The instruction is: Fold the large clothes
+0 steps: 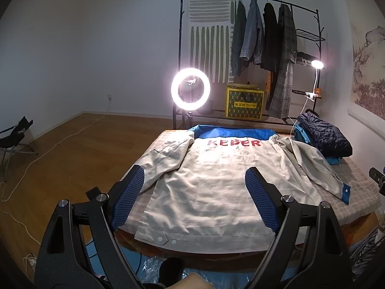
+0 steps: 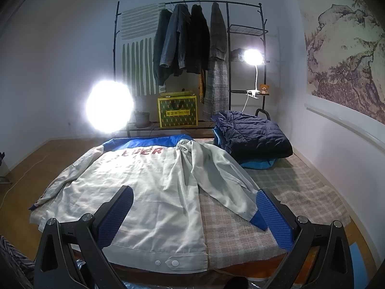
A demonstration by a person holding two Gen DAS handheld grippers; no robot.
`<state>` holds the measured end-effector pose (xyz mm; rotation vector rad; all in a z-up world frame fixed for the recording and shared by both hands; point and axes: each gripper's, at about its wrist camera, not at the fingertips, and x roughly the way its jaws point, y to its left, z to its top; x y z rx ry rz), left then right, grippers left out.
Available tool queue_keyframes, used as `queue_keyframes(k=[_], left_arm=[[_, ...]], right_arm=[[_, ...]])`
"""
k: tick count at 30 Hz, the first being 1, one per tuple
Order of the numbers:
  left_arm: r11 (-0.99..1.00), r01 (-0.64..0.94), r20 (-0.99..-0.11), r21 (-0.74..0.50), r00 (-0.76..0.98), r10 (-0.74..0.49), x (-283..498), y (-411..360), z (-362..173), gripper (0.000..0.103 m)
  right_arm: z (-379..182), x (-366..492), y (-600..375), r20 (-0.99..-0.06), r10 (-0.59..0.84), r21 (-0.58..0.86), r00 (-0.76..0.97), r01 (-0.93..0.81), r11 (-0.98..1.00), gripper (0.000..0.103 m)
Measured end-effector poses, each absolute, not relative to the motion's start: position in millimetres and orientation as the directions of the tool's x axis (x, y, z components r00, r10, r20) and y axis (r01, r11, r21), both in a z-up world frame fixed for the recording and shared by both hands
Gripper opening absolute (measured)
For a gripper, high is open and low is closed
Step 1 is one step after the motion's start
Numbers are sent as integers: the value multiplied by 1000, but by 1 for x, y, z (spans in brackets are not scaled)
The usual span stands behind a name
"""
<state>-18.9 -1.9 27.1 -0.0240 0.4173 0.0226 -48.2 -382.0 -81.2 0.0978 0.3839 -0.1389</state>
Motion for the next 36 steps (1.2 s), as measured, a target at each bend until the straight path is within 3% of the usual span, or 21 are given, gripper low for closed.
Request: queue_keyframes(k=[36], left_arm=[[999,-32,-392,-26,920,19,-15,6,28,88]], right_arm=[[-77,-51,-381,-371,-122,70,920,159,985,103]])
